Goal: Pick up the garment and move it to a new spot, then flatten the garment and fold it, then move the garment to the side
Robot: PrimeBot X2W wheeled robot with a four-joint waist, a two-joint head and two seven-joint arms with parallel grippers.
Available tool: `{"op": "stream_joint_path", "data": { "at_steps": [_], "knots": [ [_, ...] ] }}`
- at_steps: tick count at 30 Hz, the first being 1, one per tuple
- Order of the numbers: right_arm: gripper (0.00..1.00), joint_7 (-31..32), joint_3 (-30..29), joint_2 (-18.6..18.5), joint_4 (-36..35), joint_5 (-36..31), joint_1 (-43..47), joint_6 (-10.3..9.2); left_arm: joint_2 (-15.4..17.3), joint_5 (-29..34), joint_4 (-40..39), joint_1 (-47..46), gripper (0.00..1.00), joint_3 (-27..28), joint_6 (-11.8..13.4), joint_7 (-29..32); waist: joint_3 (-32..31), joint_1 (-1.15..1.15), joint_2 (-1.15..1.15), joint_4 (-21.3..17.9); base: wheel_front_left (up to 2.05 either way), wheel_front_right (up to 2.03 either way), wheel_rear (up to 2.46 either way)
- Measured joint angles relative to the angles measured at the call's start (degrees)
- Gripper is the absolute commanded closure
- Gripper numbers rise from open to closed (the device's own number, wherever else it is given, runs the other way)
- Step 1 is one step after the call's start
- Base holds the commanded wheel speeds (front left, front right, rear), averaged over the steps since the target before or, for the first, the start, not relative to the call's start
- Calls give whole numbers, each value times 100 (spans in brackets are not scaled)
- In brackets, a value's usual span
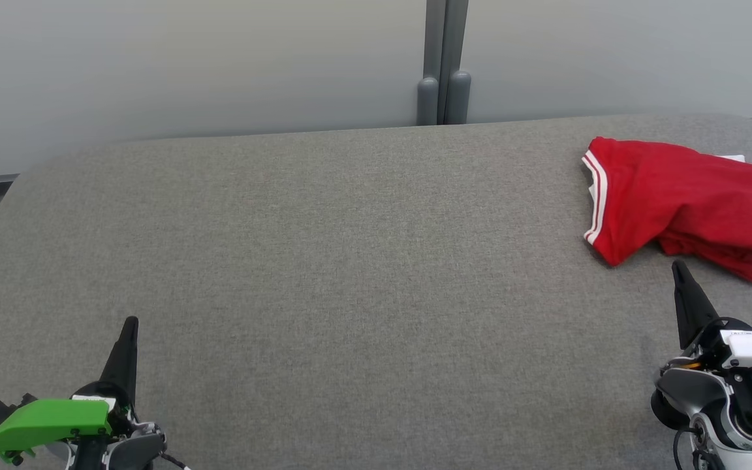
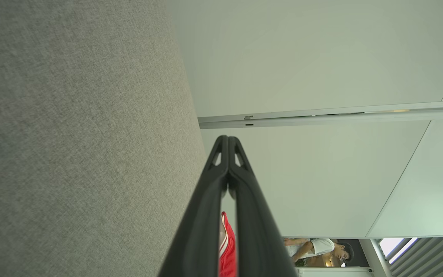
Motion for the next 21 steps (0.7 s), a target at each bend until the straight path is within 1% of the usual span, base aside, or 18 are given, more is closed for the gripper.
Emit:
{"op": "stream_joint_path", "data": {
  "at_steps": [21],
  "knots": [
    [100,8,-13,8,32,0,-1,1,0,0,23,-3,100,2,-5,0,-2,0,0,-1,0,0,0]
  ]
}}
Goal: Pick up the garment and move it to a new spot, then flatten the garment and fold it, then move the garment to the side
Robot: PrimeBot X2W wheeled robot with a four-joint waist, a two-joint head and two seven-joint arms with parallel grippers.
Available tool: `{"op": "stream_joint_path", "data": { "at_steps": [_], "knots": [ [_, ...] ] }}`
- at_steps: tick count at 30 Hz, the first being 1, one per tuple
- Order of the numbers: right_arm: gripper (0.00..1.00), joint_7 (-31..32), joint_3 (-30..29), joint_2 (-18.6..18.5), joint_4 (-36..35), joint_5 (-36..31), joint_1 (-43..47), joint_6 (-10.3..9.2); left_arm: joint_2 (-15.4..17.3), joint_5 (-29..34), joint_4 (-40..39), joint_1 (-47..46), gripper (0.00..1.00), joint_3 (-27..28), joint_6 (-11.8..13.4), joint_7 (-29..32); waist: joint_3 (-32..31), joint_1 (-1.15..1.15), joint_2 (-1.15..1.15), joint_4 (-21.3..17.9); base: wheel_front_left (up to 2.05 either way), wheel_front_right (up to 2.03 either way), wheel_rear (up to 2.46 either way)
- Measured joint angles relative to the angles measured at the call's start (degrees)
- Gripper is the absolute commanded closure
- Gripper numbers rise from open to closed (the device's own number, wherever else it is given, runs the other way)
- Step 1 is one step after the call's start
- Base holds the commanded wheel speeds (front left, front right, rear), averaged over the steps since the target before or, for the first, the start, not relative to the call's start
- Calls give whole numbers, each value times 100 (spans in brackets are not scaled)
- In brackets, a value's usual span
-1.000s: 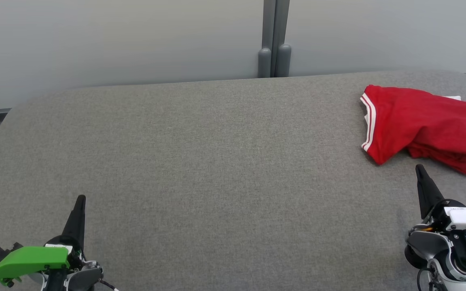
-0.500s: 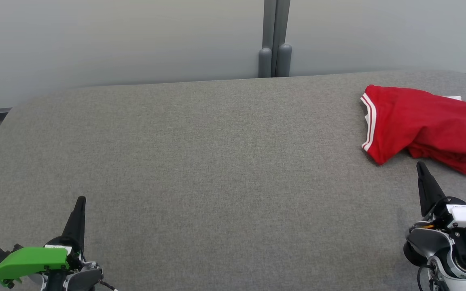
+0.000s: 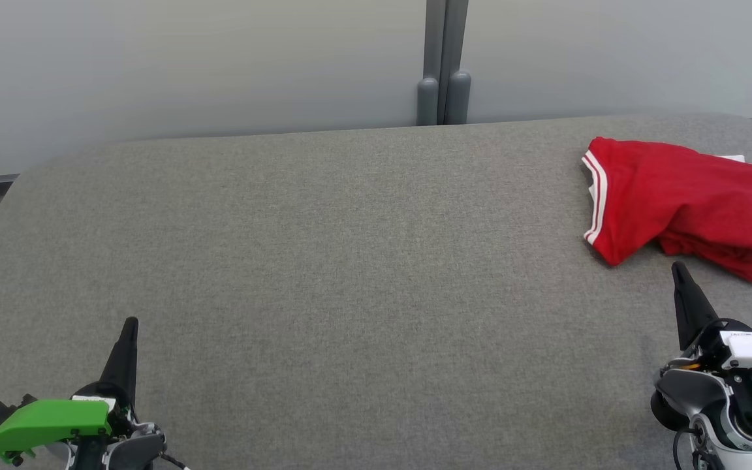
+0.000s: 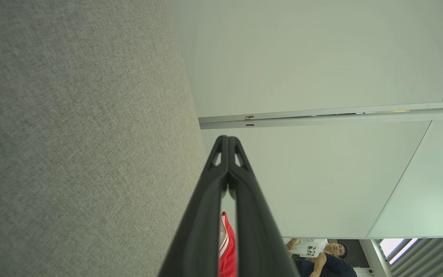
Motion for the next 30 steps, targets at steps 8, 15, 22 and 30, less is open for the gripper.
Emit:
{"op": "stream_joint_path", "data": {
  "at_steps": [8,15,22,30],
  "knots": [
    [100,1,-4,14,13,0,-1,0,0,0,3,-2,100,2,0,1,0,0,0,0,0,0,0],
    [100,1,-12,15,21,0,-1,0,0,0,7,-3,100,4,0,1,-1,0,0,0,0,0,0],
    [100,1,-15,16,25,0,-2,0,0,0,10,-4,100,7,0,1,-1,0,0,0,0,0,0],
    [100,2,-21,18,31,0,-2,0,0,0,12,-5,100,10,-1,1,-1,0,0,0,0,0,0]
  ]
}}
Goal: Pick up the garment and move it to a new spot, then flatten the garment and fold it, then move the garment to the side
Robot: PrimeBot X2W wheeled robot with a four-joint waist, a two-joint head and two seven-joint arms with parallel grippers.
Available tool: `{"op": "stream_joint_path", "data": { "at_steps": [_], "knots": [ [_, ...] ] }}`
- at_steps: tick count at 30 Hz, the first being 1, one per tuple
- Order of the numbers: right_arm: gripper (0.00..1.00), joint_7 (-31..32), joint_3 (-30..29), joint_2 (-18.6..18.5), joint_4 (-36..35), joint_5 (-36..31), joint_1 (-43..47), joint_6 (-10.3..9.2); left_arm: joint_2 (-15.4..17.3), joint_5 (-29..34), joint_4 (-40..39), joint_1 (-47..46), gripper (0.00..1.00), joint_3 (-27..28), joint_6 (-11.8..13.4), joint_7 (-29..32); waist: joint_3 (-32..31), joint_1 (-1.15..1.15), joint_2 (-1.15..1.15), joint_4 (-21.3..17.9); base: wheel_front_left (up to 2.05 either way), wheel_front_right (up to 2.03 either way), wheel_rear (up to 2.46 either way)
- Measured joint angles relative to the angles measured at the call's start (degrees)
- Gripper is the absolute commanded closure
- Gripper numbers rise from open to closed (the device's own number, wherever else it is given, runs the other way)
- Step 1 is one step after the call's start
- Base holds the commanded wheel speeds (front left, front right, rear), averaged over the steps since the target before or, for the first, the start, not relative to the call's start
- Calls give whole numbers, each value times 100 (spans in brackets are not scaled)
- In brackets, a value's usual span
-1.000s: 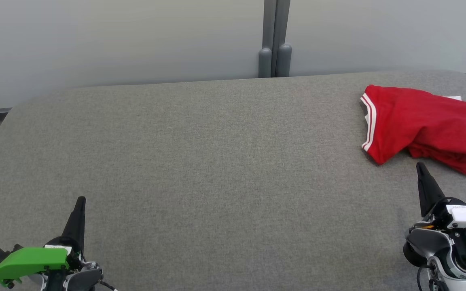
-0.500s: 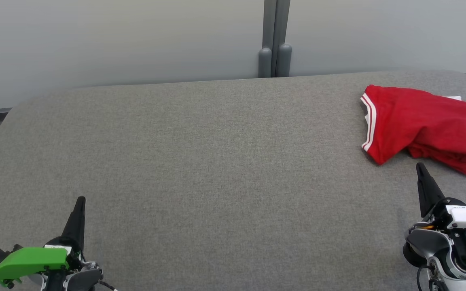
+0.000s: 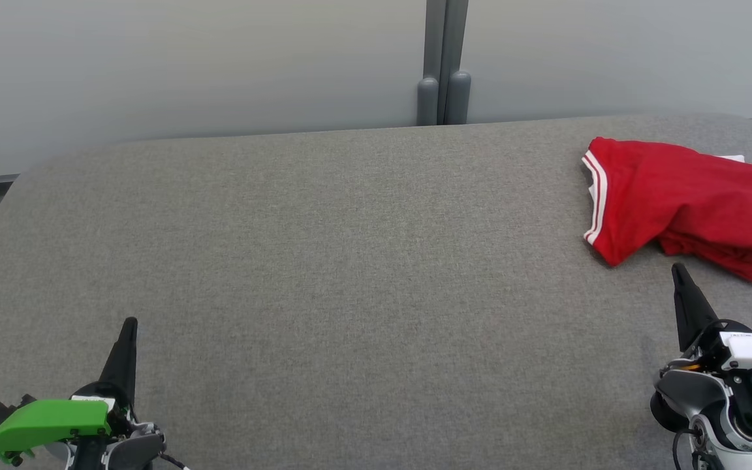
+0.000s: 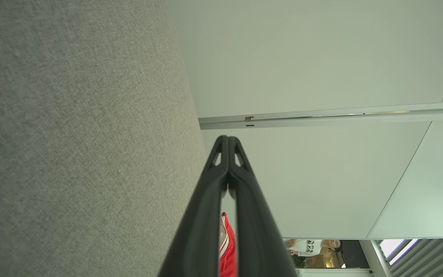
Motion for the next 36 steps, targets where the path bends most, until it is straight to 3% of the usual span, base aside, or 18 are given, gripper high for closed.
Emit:
{"op": "stream_joint_path", "data": {
  "at_steps": [36],
  "knots": [
    [100,26,-22,11,22,-1,-2,1,-1,0,11,-7,100,18,-43,5,-1,0,0,0,0,0,0]
  ]
}}
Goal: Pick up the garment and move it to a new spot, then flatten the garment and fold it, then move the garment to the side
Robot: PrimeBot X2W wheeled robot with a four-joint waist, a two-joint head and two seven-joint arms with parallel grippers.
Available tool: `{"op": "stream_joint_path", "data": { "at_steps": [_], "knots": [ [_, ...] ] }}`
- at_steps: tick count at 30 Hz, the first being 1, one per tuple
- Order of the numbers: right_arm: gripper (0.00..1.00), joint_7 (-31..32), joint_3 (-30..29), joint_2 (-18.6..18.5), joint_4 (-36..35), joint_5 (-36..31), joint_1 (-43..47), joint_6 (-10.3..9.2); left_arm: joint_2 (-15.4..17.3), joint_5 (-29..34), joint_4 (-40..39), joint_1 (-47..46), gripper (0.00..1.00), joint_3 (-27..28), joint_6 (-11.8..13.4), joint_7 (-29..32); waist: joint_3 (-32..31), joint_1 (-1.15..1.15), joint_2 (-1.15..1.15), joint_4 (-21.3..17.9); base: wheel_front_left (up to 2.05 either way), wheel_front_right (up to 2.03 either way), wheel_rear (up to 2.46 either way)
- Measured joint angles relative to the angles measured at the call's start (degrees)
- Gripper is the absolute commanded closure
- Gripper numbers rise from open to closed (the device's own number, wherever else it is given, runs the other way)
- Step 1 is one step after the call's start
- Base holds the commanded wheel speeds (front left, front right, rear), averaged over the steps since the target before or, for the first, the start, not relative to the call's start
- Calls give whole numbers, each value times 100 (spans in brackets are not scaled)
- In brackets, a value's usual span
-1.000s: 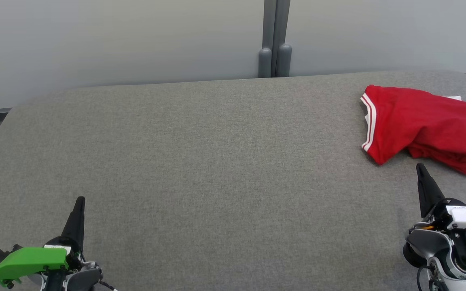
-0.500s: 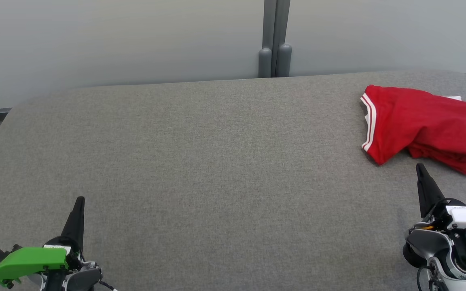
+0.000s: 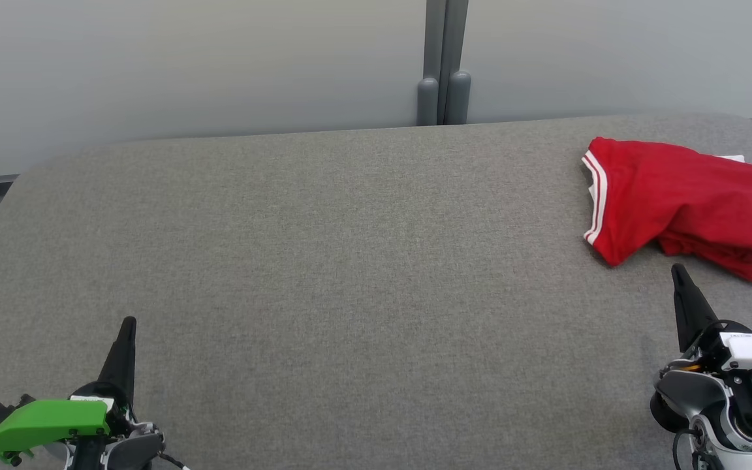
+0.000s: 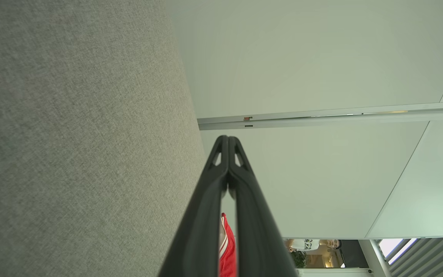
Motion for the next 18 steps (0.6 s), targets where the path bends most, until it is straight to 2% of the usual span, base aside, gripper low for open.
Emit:
{"op": "stream_joint_path", "data": {
  "at_steps": [18],
  "knots": [
    [100,4,-8,8,0,0,-1,0,0,0,-1,-1,100,8,0,0,0,0,0,0,0,0,0]
  ]
}}
